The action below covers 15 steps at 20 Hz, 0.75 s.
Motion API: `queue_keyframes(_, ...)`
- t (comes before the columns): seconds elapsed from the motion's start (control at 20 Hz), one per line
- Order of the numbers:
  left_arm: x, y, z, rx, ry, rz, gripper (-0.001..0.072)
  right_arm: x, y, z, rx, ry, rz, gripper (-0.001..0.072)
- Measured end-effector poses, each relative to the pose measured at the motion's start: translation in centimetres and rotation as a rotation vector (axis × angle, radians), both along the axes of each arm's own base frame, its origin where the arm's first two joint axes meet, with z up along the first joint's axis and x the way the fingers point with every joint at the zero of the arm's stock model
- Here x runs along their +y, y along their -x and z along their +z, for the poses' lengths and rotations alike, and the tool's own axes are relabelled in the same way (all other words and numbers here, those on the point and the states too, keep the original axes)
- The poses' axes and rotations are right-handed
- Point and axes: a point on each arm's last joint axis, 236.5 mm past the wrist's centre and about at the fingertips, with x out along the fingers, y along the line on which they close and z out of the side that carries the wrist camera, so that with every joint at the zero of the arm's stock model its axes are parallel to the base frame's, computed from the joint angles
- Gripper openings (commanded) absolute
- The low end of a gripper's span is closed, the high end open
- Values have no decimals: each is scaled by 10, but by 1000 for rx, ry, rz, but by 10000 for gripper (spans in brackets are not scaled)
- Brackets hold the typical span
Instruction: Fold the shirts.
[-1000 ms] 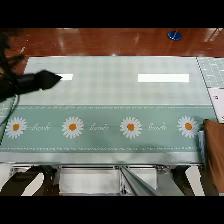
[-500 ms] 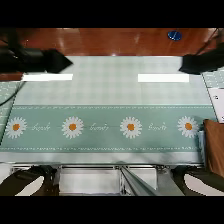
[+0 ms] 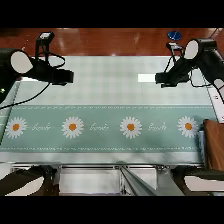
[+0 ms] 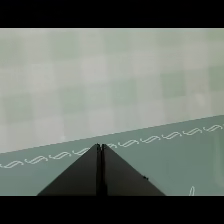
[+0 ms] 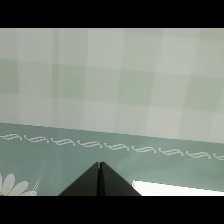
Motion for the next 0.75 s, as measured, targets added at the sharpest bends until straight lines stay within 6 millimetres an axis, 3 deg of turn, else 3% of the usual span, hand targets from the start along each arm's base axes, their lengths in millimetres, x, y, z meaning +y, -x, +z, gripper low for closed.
queue_keyframes(0.75, 4, -3, -4, -2, -20, 13, 17, -1, 0, -5, 13, 9, -7, 29)
